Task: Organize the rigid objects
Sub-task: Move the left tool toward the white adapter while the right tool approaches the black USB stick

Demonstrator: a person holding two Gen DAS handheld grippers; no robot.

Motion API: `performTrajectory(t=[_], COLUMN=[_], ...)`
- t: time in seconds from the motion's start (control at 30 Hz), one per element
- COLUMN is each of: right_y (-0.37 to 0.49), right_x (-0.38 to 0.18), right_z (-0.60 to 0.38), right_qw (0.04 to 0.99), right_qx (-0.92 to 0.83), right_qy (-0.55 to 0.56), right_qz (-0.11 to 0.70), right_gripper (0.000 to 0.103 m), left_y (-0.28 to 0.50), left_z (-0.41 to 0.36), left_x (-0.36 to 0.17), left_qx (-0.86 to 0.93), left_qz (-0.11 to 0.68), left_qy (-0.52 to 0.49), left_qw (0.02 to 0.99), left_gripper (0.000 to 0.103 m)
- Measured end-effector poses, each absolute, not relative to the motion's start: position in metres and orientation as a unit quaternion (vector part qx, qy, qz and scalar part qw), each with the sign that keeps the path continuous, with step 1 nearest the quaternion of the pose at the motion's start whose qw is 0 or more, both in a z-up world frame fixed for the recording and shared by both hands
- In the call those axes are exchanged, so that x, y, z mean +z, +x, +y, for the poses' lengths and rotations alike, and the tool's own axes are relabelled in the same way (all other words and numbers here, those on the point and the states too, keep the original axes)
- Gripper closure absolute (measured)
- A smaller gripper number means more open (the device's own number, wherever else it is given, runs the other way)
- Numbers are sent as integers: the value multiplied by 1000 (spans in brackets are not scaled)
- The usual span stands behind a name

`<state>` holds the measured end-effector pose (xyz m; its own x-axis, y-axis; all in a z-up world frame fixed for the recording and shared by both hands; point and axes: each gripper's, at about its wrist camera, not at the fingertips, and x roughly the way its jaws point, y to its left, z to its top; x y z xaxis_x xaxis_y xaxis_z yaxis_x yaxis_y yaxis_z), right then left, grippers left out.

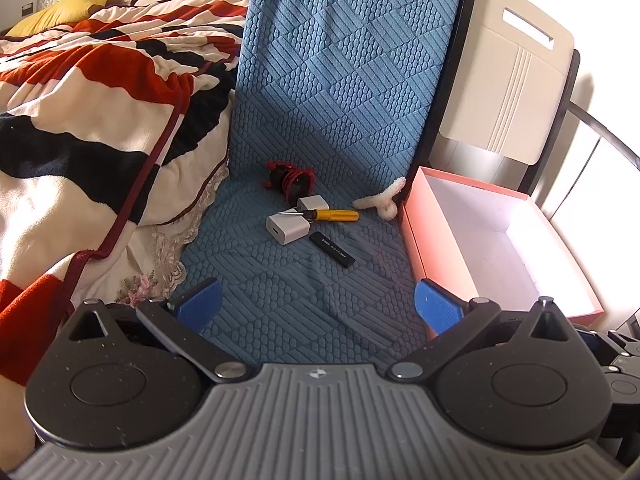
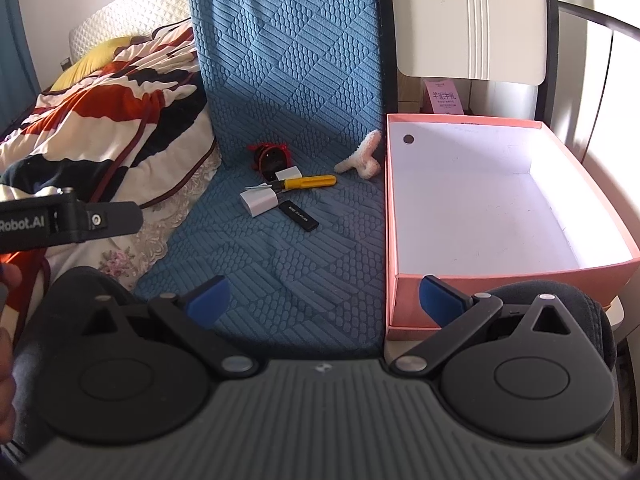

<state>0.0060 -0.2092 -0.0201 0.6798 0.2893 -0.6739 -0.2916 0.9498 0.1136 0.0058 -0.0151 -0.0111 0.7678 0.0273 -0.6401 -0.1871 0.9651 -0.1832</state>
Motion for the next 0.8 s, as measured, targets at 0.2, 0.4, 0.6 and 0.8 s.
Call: performTrajectory(t=[0.2,0.4,0.6,0.8], right_y=[10,14,29,51], right_x=[-26,-31,-45,-55], right_z=[-212,-212,-207,-201], right_qw=[914,912,909,909], right_qx=[162,165,174,172], right_qy=[6,7,19,12], right_qz=[372,375,378,379], right_gripper=[0,0,0,0], left_y=[13,16,42,70], left_z=[-15,-14,-11,1], left_x=[-16,-21,-48,-64], left_qx=[54,49,47,34], left_qz=[339,338,338,327], left_qy=[-119,-121,-128,-146], left_qw=[932,932,931,933], left_gripper=[0,0,0,0])
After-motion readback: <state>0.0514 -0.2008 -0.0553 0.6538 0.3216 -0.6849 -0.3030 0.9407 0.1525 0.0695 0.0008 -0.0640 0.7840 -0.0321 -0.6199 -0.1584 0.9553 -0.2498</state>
